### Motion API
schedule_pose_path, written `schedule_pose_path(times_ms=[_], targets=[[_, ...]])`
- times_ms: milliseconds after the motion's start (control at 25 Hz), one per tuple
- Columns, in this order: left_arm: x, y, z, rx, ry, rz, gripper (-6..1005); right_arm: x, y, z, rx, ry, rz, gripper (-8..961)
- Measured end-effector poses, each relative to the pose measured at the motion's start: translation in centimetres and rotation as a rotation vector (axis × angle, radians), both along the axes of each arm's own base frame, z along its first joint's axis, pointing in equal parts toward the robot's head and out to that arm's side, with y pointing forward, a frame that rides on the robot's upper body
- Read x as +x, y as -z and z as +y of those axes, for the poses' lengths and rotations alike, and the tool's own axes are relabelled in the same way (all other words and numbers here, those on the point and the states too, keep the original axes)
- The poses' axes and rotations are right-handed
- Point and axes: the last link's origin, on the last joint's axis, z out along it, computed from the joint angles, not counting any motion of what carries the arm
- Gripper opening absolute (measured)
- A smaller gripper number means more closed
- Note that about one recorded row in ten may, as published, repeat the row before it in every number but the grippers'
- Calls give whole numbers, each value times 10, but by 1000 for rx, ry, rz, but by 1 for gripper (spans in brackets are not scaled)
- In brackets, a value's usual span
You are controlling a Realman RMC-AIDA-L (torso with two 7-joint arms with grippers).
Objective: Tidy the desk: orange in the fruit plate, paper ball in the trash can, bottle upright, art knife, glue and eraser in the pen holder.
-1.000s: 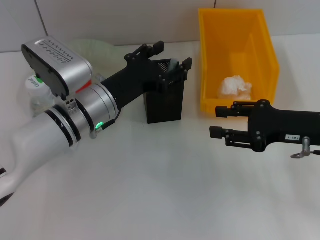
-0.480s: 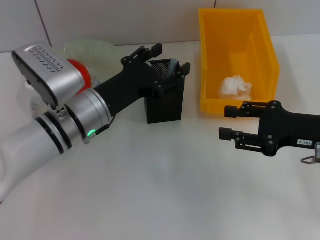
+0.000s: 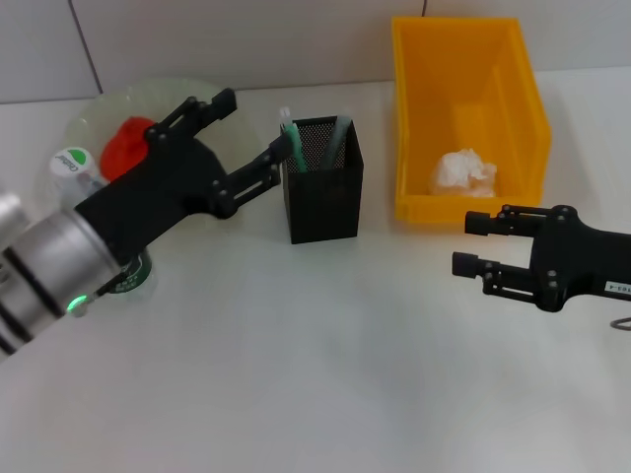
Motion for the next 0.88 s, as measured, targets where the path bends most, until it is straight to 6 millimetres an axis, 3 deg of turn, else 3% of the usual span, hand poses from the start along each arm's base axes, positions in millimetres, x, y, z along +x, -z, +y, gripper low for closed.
schedule_pose_path(times_ms=[400,520,880], targets=[[7,-19,-61,-106,151,-30,815,-1,0,6,8,4,-12,574],[-6,-20,-68,-190,156,1,815,-7,3,5,-24,-34,-16,574],[-32,-16,-62,-290,97,74,815,-21,12,-5,-130,-136,-36,574]])
